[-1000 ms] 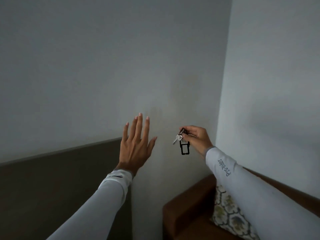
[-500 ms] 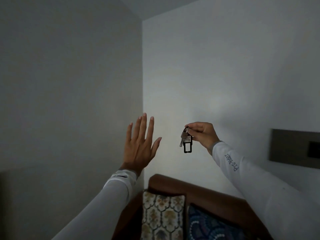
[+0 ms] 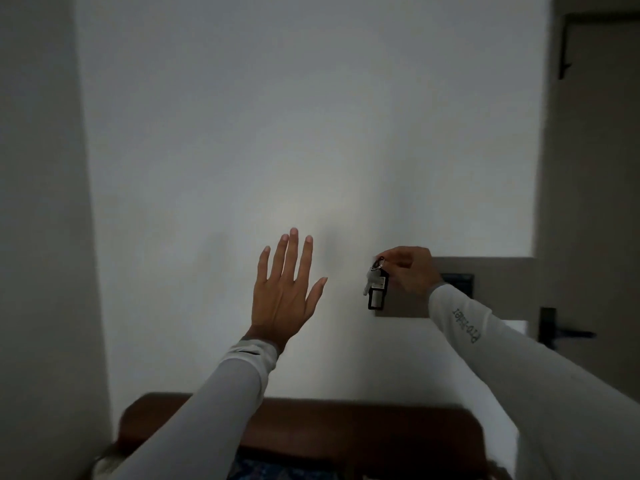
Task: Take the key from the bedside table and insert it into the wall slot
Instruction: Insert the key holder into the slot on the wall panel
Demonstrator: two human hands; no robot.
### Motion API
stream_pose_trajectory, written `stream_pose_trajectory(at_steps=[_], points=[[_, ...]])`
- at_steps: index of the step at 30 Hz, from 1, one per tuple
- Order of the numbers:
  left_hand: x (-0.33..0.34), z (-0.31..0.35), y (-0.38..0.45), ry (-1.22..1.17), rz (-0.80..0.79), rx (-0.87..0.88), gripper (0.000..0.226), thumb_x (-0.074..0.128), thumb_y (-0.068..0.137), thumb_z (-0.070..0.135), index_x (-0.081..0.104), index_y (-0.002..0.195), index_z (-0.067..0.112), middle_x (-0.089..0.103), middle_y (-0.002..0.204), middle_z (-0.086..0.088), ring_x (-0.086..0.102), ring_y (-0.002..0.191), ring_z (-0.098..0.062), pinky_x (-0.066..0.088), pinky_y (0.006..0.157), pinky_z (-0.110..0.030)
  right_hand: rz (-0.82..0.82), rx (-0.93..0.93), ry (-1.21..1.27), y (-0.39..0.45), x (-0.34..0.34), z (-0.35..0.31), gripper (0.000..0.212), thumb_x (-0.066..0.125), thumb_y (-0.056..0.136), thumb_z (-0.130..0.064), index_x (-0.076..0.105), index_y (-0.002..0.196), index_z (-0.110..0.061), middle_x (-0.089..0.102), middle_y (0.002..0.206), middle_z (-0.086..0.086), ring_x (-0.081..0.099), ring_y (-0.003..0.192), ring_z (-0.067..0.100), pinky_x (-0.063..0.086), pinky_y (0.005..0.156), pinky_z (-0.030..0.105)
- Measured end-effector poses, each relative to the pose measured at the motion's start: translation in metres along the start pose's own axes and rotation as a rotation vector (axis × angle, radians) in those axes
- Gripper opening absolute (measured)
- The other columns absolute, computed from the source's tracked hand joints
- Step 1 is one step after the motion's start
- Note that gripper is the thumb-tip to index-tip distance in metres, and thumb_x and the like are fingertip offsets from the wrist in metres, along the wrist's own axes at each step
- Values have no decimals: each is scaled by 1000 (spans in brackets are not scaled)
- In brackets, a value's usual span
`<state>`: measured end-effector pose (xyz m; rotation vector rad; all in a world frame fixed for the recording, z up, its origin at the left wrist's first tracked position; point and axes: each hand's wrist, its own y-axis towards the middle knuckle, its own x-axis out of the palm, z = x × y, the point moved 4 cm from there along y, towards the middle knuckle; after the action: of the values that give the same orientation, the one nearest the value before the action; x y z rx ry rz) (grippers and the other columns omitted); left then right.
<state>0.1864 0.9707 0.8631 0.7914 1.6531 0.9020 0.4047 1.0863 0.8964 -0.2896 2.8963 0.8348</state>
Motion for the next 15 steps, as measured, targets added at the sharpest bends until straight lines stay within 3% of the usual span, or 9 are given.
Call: stream_pose_trajectory(at_steps=[3,9,15], points=[[40,31,33,-63,9,24,74,28,107,57,24,164,10,25,172,-22,27,158,-36,34,125,-60,68,7,-55,30,-42,20,15,63,86,3,69,100,5,71,101,23,68,90,32,59,82,46],[114,83,103,-183,7,73,78,23,105,61,25,164,11,25,172,-21,27,158,-37,32,125,-61,197,-23,-230,94,-111,53,13,68,83,-1,74,93,-8,74,100,22,69,98,35,59,86,52],[181,143,140,-237,12,121,77,25,106,60,26,164,10,25,172,-22,27,158,-36,34,125,-61,213,-22,-291,141,-164,99,18,66,83,0,73,88,-15,73,98,22,70,97,37,57,89,57]])
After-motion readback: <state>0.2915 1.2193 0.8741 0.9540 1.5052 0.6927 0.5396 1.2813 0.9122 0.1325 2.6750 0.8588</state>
